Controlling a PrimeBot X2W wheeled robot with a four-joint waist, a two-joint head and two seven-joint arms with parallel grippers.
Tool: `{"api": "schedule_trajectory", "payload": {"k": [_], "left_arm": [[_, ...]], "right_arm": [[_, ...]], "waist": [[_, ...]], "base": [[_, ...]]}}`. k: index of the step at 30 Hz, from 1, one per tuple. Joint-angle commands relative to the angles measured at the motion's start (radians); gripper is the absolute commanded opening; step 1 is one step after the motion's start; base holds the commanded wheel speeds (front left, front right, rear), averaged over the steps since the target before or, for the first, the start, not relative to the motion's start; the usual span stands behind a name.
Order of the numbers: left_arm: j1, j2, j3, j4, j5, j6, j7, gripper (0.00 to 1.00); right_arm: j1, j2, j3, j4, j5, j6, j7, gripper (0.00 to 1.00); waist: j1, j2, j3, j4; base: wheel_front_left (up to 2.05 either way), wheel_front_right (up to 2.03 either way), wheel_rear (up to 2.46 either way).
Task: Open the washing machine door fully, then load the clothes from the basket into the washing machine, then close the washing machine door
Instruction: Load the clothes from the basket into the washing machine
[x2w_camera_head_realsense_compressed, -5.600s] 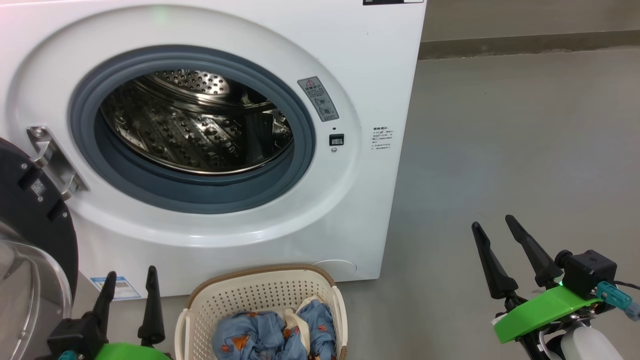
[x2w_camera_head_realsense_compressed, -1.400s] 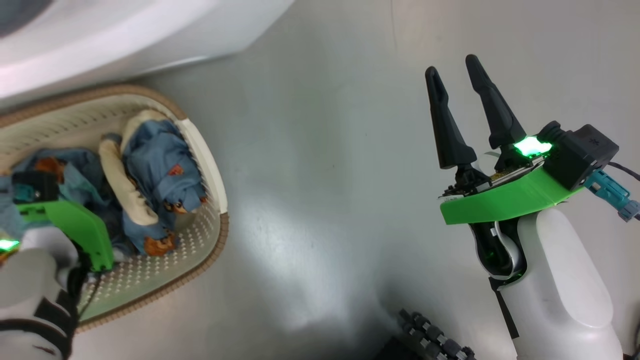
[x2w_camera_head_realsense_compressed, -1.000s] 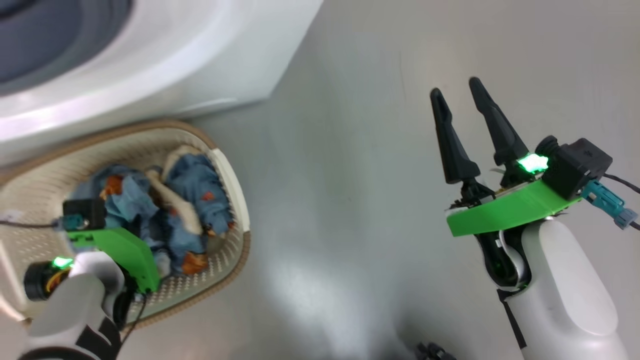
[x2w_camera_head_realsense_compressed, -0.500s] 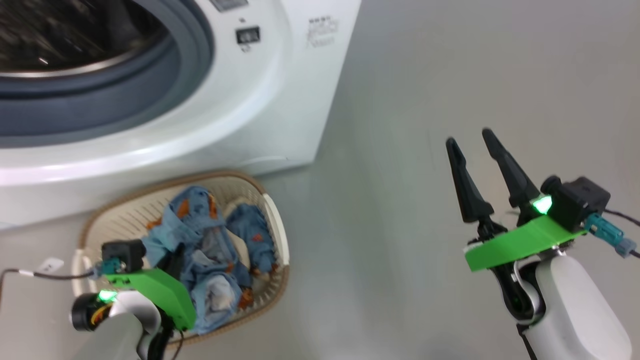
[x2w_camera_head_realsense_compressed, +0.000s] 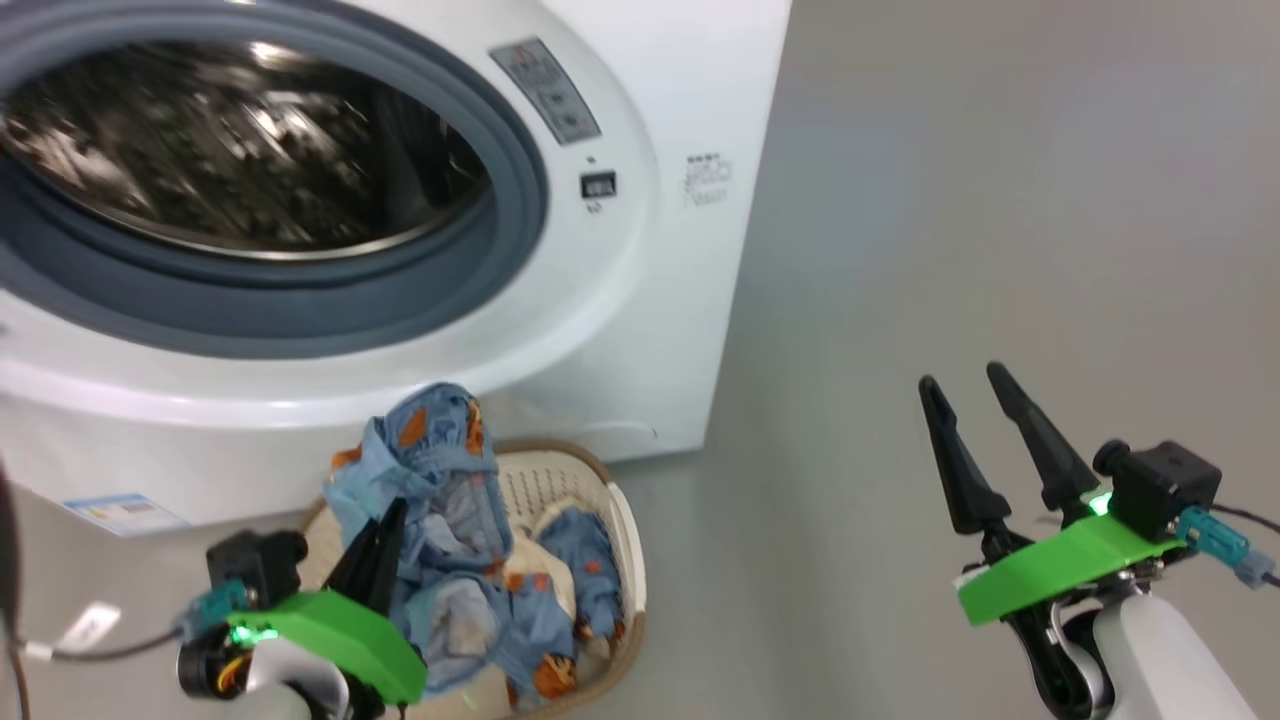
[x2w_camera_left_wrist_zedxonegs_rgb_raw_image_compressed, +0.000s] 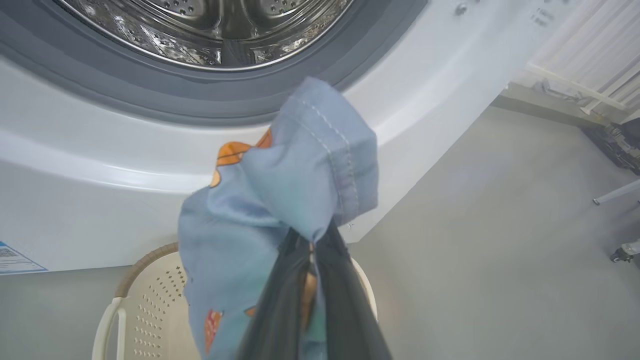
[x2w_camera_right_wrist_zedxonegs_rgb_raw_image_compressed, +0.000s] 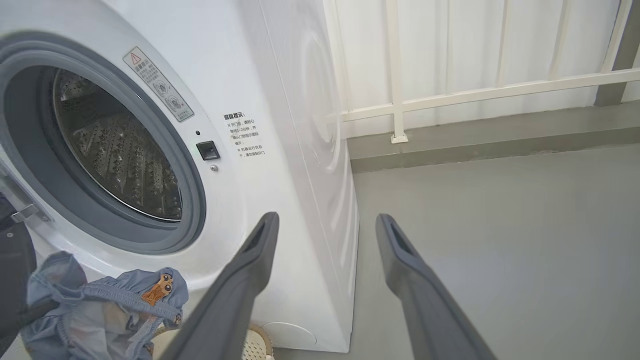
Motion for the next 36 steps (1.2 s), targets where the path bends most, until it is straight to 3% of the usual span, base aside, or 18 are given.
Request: {"api": "schedule_trajectory", "payload": {"k": [1, 16, 28, 36], "left_arm": [[0.033, 0.019, 0.063, -0.072, 0.033, 0.014, -0.010, 0.00], [0.246, -0.033, 0.190, -0.407, 0.161, 0.065, -0.011, 0.00], [0.219, -0.044, 0.247, -0.373, 0.183, 0.052, -0.011, 0.00], [0.067, -0.044, 0.290, -0.262, 0.211, 0.052, -0.011, 0.00]], "right_arm": [[0.023, -0.014, 0.020, -0.018, 0.012, 0.010, -0.005, 1.00], [0.114, -0.033, -0.004, -0.015, 0.023, 0.010, -0.005, 1.00], [0.108, -0.051, 0.022, -0.012, 0.031, 0.010, -0.005, 1.00], [0.090, -0.061, 0.047, -0.007, 0.039, 0.010, -0.005, 1.00]], "waist": [[0.0000, 0.0000, -0.092, 0.049], [0.0000, 0.0000, -0.212, 0.079], [0.0000, 0.0000, -0.211, 0.064], [0.0000, 0.0000, -0.181, 0.028]], "base": [[0.00, 0.00, 0.00], [0.00, 0.00, 0.00], [0.00, 0.00, 0.00], [0.00, 0.00, 0.00]]}}
